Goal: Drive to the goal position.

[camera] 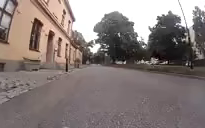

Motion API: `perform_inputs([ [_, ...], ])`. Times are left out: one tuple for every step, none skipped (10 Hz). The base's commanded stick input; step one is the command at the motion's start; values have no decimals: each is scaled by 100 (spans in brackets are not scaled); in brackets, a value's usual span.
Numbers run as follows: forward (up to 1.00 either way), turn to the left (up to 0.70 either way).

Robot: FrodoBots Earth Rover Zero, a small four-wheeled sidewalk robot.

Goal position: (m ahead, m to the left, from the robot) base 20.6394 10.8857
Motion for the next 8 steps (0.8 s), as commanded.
perform_inputs([
  [70, 0],
  [70, 0],
  [70, 0],
  [70, 0],
  [70, 0],
  [70, 0],
  [70, 0],
  [70, 0],
])
